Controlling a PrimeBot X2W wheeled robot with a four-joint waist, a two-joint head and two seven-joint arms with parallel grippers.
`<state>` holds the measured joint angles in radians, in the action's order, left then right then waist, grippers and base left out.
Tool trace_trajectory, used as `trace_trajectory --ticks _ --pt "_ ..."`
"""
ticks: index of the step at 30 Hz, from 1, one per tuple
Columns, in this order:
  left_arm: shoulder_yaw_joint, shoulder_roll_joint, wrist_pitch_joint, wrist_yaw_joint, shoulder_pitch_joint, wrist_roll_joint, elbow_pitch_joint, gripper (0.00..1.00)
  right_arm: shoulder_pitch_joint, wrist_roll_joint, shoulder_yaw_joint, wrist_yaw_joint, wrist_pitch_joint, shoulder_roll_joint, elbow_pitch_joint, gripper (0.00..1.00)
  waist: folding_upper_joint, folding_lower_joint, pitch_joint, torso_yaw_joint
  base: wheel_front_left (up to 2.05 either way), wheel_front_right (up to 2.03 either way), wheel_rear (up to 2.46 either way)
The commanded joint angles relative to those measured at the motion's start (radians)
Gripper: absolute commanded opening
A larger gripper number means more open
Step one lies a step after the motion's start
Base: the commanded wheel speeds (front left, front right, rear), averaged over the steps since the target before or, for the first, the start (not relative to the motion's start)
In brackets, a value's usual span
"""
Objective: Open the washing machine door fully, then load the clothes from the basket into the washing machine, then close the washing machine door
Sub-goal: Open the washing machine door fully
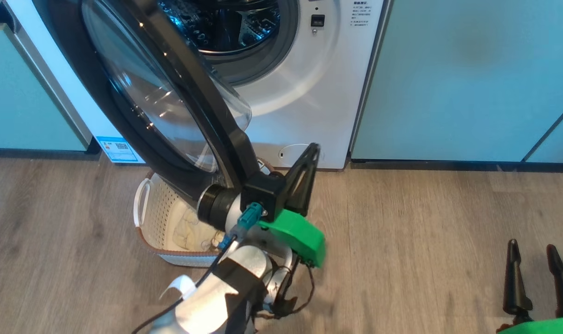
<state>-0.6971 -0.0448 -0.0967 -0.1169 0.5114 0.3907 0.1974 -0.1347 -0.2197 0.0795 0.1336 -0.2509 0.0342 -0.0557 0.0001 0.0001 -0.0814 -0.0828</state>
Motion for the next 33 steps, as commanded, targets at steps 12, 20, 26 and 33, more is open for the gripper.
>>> trace_trajectory --ticks 12,20,26,33 --pt "0.090 -0.021 -0.032 -0.064 0.061 0.031 0.125 0.00 0.047 0.008 -0.028 -0.003 -0.011 0.016 0.024 1.00 -0.0001 -0.0001 0.011 -0.001 0.00 0.00 0.00" --pt "0.104 -0.029 -0.035 -0.079 0.051 0.047 0.159 0.00 0.039 0.006 -0.029 -0.003 -0.011 0.016 0.022 1.00 -0.0001 -0.0001 0.021 0.003 0.00 0.00 0.00" --pt "0.105 -0.031 -0.030 -0.088 0.043 0.055 0.164 0.00 0.036 0.004 -0.027 -0.003 -0.011 0.016 0.027 1.00 -0.0001 -0.0001 0.018 0.012 0.00 0.00 0.00" --pt "0.086 -0.038 -0.023 -0.093 0.024 0.052 0.141 0.00 0.038 0.001 -0.016 -0.003 -0.011 0.016 0.031 1.00 -0.0001 -0.0001 0.002 0.041 0.00 0.00 0.00"
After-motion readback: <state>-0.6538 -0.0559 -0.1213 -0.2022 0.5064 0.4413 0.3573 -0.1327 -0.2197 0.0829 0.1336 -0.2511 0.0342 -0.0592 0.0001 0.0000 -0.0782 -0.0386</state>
